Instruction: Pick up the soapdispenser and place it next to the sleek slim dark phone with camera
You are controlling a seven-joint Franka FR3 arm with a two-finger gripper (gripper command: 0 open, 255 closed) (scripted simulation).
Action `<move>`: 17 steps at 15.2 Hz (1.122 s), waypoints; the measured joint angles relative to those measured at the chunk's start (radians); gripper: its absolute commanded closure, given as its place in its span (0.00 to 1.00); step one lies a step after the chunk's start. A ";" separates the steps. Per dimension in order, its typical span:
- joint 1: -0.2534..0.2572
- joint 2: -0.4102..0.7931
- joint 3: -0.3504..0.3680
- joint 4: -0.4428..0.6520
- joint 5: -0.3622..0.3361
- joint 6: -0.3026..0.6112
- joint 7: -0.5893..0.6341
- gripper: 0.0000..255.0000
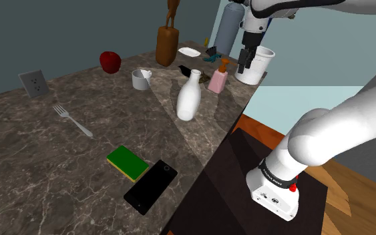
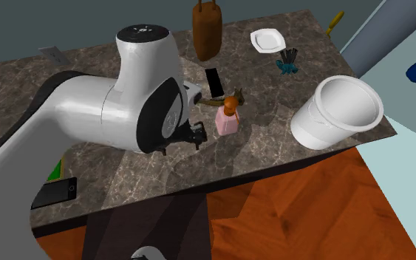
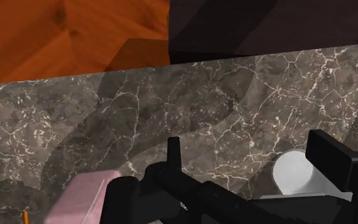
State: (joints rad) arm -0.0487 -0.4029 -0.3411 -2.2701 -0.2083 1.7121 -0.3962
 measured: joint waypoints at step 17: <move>-0.102 0.642 -0.175 0.541 0.214 0.138 -0.408 0.00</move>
State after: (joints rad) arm -0.1512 0.2387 -0.5166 -1.7295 0.0055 1.8505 -0.8045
